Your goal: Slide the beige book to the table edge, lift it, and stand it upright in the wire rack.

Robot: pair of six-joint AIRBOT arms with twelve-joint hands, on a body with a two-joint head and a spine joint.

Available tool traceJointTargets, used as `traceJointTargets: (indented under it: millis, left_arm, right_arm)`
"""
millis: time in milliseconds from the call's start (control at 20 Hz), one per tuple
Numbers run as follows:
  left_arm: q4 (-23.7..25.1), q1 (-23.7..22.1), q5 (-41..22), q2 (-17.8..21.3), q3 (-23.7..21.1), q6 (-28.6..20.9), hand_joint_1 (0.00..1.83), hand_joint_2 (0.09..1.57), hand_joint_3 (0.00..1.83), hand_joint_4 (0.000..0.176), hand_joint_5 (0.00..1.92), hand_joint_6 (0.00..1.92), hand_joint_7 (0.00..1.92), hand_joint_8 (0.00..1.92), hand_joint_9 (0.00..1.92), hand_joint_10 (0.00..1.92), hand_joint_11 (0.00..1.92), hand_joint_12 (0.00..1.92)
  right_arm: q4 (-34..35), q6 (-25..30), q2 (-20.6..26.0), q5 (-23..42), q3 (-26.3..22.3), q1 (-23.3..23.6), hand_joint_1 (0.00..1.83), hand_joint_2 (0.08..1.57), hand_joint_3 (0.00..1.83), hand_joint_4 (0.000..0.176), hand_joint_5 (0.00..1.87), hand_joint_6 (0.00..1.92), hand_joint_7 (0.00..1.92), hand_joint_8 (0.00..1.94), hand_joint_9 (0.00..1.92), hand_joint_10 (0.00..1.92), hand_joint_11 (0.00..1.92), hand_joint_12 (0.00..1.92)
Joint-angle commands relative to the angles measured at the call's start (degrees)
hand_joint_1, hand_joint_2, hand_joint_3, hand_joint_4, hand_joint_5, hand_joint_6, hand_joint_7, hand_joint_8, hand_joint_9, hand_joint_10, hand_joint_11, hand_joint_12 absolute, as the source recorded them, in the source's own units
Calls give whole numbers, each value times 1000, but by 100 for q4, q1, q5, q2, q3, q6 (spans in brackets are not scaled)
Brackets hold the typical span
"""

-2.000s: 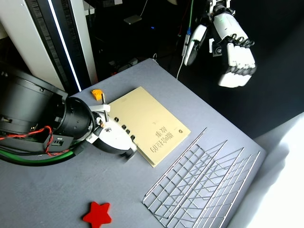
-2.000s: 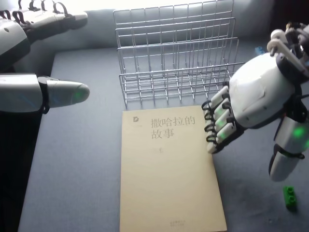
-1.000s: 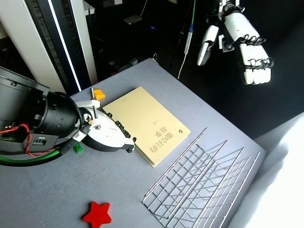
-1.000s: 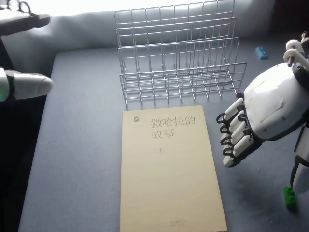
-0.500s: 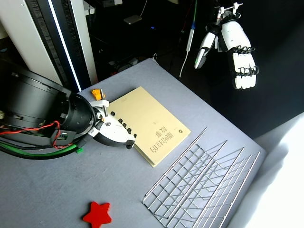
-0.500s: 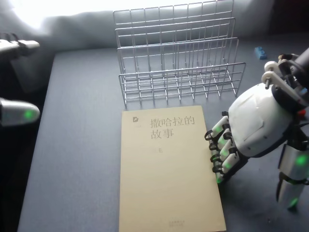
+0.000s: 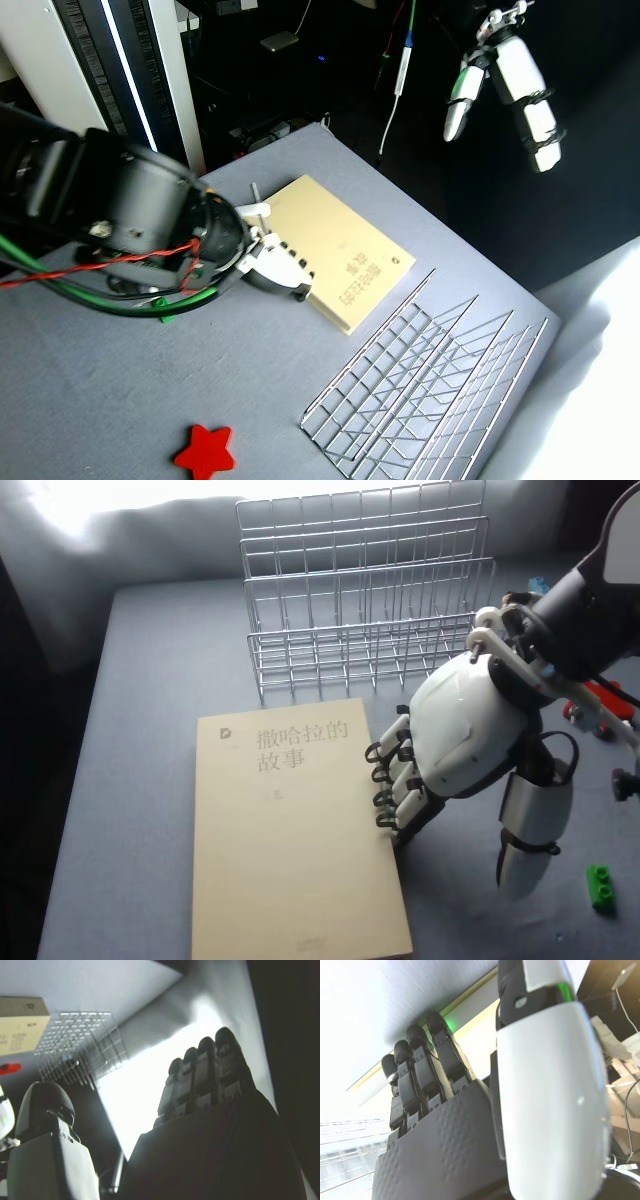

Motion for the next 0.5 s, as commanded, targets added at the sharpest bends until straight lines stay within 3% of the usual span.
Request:
traceJointTargets:
  millis: [0, 100, 150, 300, 450]
  left_arm:
    - [-111, -59, -239, -15, 71, -100, 1065, 1078, 17, 0, 0, 0, 0, 0, 0, 0, 0, 0]
    - [-197, -82, 303, -87, 148, -503, 1142, 1067, 9, 0, 0, 0, 0, 0, 0, 0, 5, 3]
    - [-197, -84, 457, -126, 174, -986, 1143, 1080, 13, 0, 0, 0, 6, 2, 7, 3, 9, 5]
    - [-197, -99, 574, -161, 195, -2389, 1252, 1103, 11, 0, 85, 4, 78, 1, 70, 3, 40, 32]
    - [-187, -121, 665, -173, 245, -3082, 1285, 1170, 30, 0, 33, 0, 7, 0, 8, 0, 0, 2]
  right_arm:
    - [241, 54, -19, -123, 15, 68, 179, 1013, 1, 0, 185, 3, 212, 3, 214, 4, 0, 608]
    - [242, 95, -125, -180, 17, 82, 205, 1007, 0, 0, 207, 5, 226, 4, 235, 6, 0, 681]
    - [242, 108, -165, -210, 18, 84, 198, 1012, 1, 0, 205, 3, 227, 3, 233, 3, 0, 671]
    - [244, 138, -313, -256, 54, 86, 183, 1020, 3, 0, 175, 0, 211, 0, 223, 0, 0, 650]
    - [246, 136, -489, -256, 137, 107, 177, 1028, 4, 0, 159, 0, 184, 0, 209, 0, 0, 635]
